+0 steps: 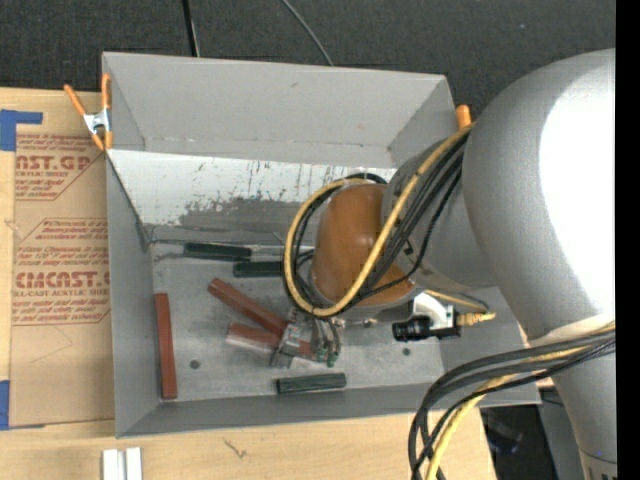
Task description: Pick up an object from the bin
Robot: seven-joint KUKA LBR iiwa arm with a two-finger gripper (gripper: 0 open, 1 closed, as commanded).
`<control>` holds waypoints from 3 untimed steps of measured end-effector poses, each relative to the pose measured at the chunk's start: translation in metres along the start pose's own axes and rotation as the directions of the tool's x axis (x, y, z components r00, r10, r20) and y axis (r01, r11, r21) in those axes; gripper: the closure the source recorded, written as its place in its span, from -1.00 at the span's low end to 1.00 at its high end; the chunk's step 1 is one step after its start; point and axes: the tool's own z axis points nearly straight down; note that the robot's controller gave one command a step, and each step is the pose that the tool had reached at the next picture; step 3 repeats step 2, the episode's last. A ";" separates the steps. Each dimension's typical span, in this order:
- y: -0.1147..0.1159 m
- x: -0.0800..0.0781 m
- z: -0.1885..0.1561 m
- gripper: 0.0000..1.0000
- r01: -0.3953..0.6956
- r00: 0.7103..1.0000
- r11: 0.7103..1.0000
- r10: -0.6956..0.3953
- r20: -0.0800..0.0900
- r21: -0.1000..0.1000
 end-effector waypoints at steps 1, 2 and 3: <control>0.000 0.000 0.000 1.00 0.000 1.000 1.000 0.000 0.000 0.000; 0.008 0.006 -0.169 1.00 0.008 1.000 1.000 -0.008 0.003 -0.002; 0.008 0.006 -0.169 1.00 0.008 1.000 1.000 -0.008 0.003 -0.002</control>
Offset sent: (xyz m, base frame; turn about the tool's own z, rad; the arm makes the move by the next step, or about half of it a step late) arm -0.0035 0.0085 0.1685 -0.0068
